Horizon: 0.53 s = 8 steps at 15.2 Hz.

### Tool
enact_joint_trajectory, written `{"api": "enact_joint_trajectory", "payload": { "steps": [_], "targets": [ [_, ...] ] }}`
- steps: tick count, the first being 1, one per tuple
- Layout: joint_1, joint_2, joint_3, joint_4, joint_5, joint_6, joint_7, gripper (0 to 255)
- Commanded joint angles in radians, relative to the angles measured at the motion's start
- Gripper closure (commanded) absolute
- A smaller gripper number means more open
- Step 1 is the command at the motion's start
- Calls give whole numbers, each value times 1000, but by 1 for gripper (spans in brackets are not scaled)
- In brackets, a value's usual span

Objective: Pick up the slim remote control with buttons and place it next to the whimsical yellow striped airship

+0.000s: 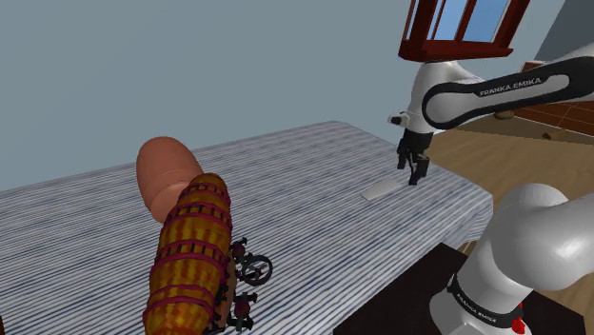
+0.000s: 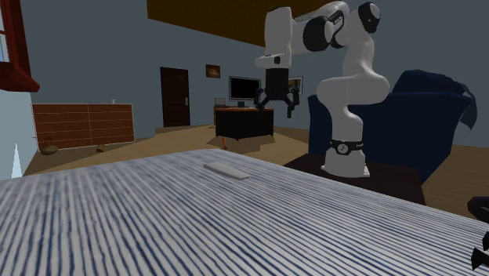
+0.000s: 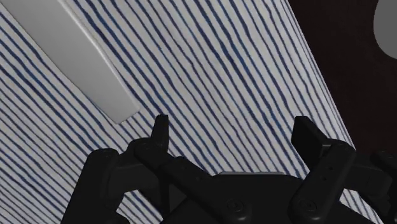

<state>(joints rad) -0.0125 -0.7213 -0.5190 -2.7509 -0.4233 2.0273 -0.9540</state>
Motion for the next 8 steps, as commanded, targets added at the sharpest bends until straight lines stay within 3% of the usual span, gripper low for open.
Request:
{"api": "enact_joint_trajectory", "payload": {
  "steps": [1, 5, 8],
  "targets": [
    [14, 69, -74, 9, -35, 79, -99, 0],
    [88, 241, -225, 60, -44, 234, -293, 0],
    [184, 391, -352, 114, 14, 350, -468, 0]
  ]
}}
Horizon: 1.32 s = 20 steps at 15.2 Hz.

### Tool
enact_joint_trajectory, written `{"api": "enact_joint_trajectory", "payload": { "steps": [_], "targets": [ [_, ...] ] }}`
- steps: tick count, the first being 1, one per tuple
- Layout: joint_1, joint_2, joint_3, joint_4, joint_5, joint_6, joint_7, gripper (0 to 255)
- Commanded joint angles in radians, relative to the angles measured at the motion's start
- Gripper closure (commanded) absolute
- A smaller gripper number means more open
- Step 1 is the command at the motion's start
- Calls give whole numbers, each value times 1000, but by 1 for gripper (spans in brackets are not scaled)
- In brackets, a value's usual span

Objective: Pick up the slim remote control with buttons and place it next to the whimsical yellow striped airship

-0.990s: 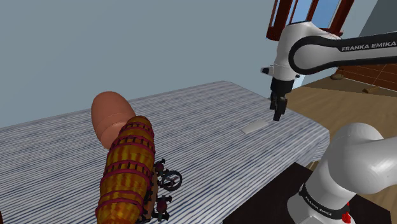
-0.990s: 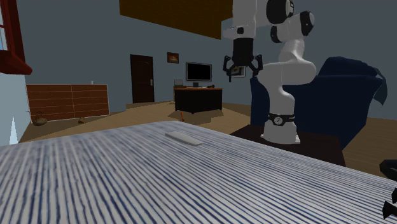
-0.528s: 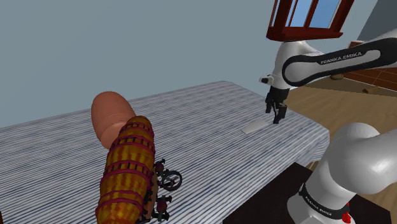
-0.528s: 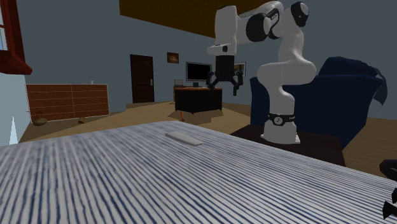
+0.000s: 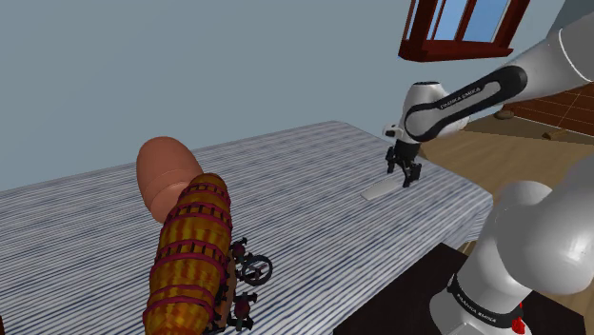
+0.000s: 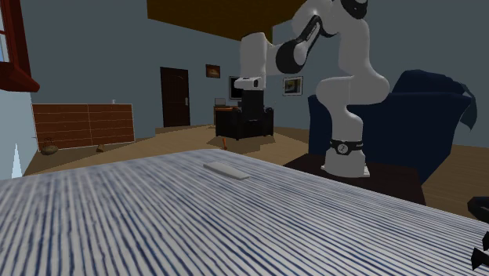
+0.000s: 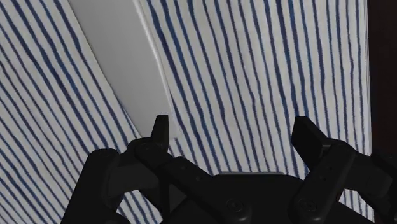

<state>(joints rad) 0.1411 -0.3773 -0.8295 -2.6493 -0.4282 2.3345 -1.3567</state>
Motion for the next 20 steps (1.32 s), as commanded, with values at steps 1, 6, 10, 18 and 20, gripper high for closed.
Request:
{"api": "enact_joint_trajectory", "payload": {
  "steps": [1, 6, 10, 18, 20],
  "targets": [
    [71, 103, -87, 33, 58, 81, -134, 0],
    [265, 501, -249, 159, 604, 216, -713, 0],
    [97, 664, -63, 246, 832, 224, -953, 0],
    [6, 759, 51, 259, 965, 281, -1046, 0],
    [6, 759, 51, 260, 965, 281, -1046, 0]
  ]
}}
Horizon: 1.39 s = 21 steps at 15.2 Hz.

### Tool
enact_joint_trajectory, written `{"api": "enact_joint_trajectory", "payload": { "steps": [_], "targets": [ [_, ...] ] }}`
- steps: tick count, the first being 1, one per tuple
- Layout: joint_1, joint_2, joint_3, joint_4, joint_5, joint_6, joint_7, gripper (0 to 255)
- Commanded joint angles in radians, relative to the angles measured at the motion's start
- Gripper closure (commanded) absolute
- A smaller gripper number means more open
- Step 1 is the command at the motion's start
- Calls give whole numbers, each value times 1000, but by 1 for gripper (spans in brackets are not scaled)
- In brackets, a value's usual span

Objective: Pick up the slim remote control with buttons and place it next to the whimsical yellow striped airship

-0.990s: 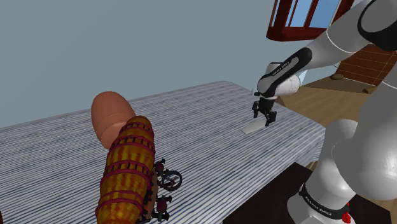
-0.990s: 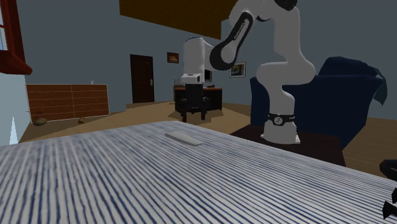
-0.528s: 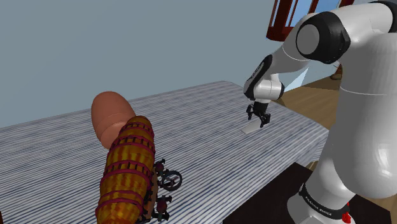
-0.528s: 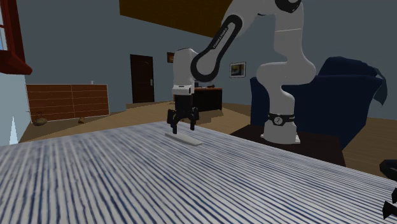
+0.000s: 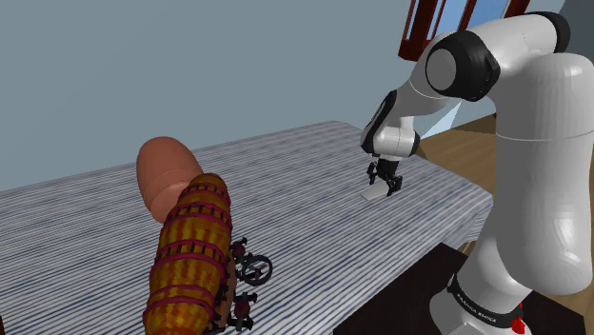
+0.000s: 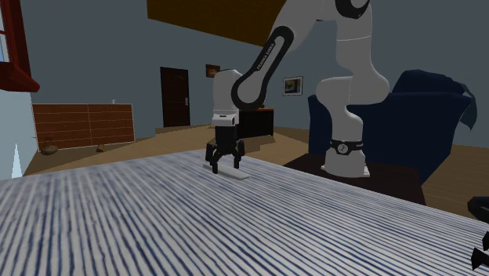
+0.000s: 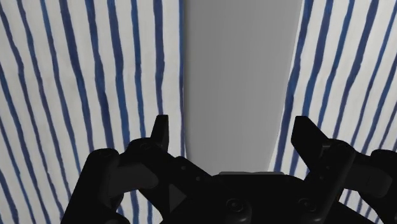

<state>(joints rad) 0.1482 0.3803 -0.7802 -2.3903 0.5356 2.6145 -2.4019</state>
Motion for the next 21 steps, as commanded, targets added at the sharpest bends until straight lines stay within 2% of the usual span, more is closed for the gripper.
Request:
{"api": "enact_joint_trajectory", "payload": {
  "steps": [1, 4, 5, 14, 21],
  "targets": [
    [-1, 1, 1, 1, 2, 1, -1, 0],
    [-1, 1, 1, 0, 1, 1, -1, 0],
    [-1, 1, 1, 0, 1, 1, -1, 255],
    [-1, 1, 1, 1, 2, 1, -1, 255],
    [94, -100, -118, -12, -141, -60, 98, 255]
  ]
}}
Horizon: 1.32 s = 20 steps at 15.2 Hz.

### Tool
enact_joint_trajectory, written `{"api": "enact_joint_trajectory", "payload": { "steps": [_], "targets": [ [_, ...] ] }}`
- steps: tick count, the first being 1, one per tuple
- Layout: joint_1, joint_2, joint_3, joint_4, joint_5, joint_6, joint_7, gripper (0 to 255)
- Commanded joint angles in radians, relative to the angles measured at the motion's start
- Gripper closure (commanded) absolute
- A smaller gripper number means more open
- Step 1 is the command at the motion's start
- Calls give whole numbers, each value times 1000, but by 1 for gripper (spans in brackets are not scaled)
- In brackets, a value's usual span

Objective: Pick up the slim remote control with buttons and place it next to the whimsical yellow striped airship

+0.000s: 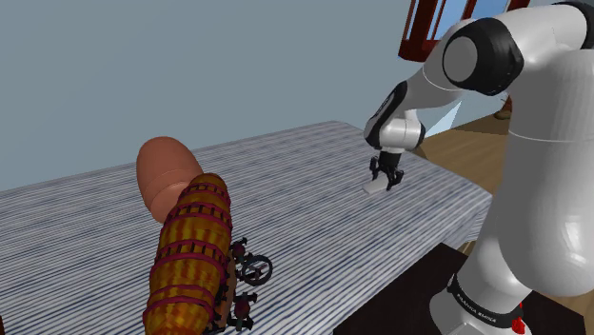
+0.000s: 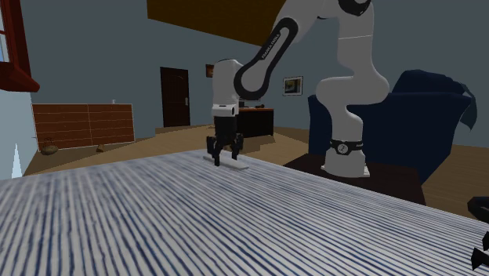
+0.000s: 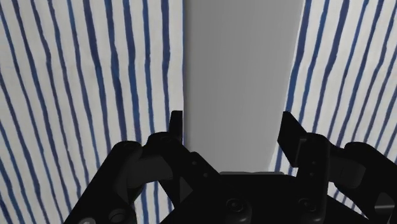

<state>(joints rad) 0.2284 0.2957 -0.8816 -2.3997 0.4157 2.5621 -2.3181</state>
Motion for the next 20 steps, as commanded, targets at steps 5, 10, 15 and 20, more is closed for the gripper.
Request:
{"api": "enact_joint_trajectory", "payload": {
  "steps": [5, 10, 15, 20],
  "targets": [
    [81, -96, -100, -4, -140, -54, 97, 255],
    [139, -189, -169, 3, -275, -106, 193, 255],
    [166, -293, -201, 19, -417, -169, 295, 255],
    [157, -388, -188, 44, -531, -243, 378, 255]
  ]
}}
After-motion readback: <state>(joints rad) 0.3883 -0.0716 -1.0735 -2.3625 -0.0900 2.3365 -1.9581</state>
